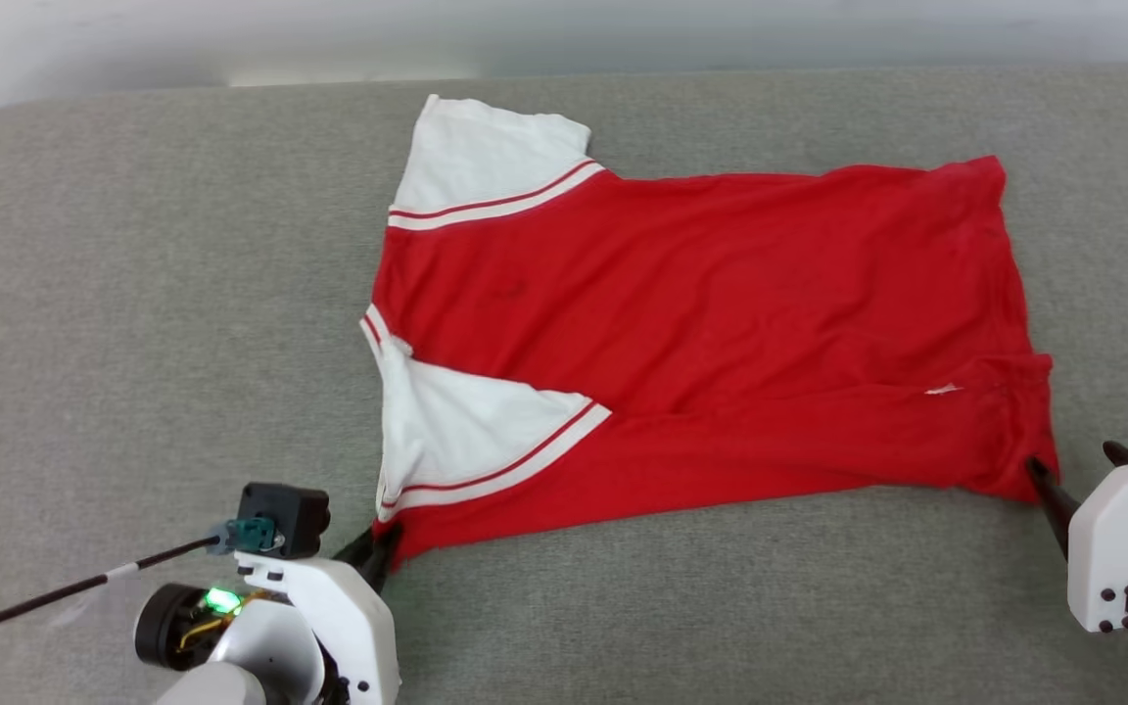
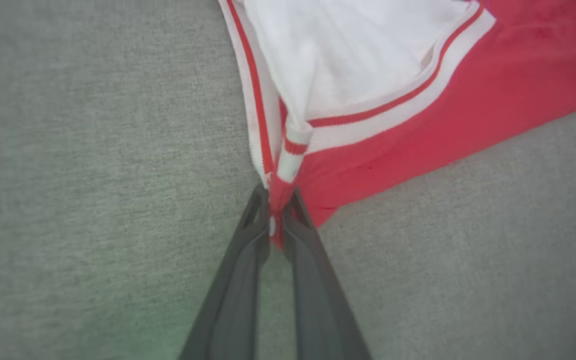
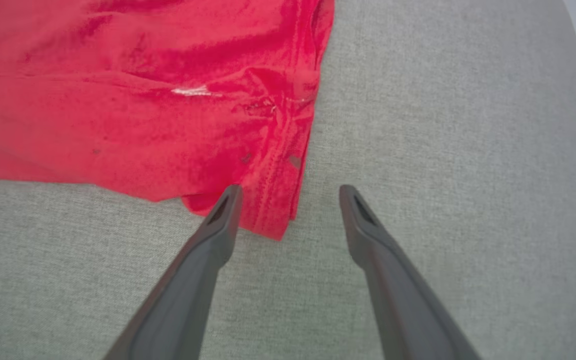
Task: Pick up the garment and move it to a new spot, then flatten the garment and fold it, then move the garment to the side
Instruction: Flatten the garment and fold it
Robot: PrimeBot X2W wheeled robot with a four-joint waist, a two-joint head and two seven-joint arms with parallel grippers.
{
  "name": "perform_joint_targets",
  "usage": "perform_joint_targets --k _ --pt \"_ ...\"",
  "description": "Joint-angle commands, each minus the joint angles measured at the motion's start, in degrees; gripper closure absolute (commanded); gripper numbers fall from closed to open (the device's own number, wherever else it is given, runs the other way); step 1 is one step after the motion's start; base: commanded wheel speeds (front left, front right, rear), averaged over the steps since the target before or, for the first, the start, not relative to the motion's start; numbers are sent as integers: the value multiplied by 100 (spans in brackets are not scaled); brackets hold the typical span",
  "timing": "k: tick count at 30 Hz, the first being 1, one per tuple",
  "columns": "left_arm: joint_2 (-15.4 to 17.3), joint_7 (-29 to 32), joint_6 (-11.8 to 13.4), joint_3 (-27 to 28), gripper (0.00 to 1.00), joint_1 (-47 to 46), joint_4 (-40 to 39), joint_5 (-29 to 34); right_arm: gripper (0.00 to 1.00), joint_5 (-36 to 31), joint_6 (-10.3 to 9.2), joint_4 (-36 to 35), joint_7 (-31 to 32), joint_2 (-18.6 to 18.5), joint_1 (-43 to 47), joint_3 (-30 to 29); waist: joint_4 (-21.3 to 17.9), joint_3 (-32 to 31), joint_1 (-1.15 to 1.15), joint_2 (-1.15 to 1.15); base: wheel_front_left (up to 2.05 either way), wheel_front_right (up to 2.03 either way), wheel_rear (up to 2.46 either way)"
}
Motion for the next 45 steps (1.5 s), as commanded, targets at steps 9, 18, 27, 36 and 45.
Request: perform_joint_targets --k 9,18,27,36,45 --pt "163 -47 -42 -97 100 -263 -718 333 0 16 -4 1007 19 156 -357 -116 339 229 0 -1 0 0 0" --pt "275 69 -247 -254 100 -367 -672 364 100 387 26 1590 252 229 -262 248 470 408 0 -1 0 0 0" --pt "596 187 -431 -288 100 -192 -387 291 100 411 -7 1415 128 -101 -283 22 290 44 0 -1 0 0 0" --pt "1086 482 -580 -403 100 442 -651 -39 100 809 -7 551 746 -569 269 31 66 -511 0 -1 0 0 0" --pt "1326 702 -479 -543 100 1266 -1030 -449 100 959 -8 -42 1348 -627 1175 -254 -14 -661 0 -1 0 0 0"
